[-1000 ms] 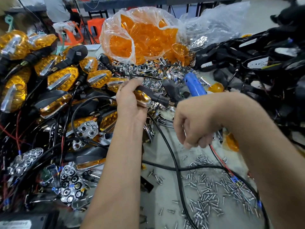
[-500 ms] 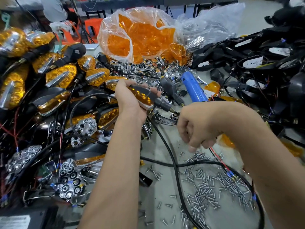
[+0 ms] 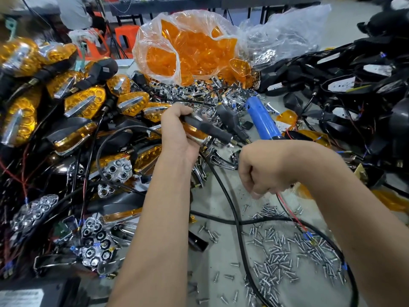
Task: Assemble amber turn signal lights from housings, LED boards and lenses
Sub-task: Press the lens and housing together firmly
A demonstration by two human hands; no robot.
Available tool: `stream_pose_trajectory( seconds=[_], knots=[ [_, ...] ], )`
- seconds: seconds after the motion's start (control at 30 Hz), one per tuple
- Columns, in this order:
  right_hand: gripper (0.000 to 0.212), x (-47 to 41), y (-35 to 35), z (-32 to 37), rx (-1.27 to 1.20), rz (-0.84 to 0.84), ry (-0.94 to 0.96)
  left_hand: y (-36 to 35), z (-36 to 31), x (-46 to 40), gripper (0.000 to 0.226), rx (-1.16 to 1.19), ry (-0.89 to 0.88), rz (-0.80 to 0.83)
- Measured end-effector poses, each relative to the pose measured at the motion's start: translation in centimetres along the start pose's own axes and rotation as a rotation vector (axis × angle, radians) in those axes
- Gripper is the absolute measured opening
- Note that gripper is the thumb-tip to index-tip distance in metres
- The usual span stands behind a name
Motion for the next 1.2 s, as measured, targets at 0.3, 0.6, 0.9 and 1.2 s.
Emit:
stream_pose_trajectory(
  seconds=[0.3,0.6,0.9,1.2],
  knots=[
    [0.009,0.3,5.6,-0.1,-0.590,-0.405,0.384,-0.4,0.7,0.2,0.024,-0.237,-0.031,-0.033],
    [0.005,-3.8,5.3,0.5,-0.915,-0.573,0.554,-0.4,0.7,-0.6,0.064,0.155,0.007,-0.086],
    [0.005,-4.4,4.3,1.0,-0.997,-0.540,0.638,-0.3,1.0,-0.2,0.069,0.203,-0.030,0.000],
    [0.009,-4.6,4.1,1.1,-0.939,-0.618,0.574,-1.0,1.1,0.3,0.067,0.074,-0.098,0.101]
  ],
)
Point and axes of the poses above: each hand's wrist, its own x-axis away from the middle knuckle, its own y-axis out of the back of the hand, z = x × y, the point moved 2 cm from there along -x, towards the middle knuckle, and after that the axes turned 8 degrees about -y, right-handed, at the moved point
